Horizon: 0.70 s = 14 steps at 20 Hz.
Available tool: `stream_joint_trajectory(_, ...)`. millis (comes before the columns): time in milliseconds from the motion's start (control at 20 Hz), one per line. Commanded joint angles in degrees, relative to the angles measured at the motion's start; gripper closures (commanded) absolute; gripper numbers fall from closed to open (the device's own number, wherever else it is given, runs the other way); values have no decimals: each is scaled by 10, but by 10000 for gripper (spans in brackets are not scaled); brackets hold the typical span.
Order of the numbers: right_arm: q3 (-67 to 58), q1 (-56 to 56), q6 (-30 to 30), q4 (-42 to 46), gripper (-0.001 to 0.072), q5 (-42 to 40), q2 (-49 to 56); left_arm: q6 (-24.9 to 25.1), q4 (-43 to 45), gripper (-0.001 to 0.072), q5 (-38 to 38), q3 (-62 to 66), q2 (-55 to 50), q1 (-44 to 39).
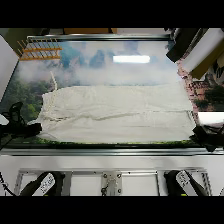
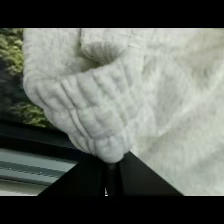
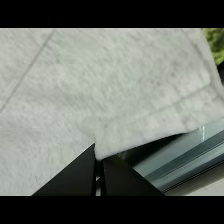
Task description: Fold the clothes and pants, and hang the long-sleeved shirts on hangers.
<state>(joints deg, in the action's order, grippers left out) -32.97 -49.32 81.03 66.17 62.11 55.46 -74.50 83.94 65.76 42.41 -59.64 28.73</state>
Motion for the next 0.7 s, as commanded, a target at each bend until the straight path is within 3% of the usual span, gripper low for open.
stream_joint_trajectory(0,-105,10,14,37,687,79,-6,1,-2,682,74,71,0,-1)
stream_joint_trajectory(350,-297,124,80,65,687,87,51,-33,-30,683,147,216,-16,-20)
stream_joint_trajectory(650,-458,202,126,72,687,90,203,-70,-30,683,167,349,-151,-54)
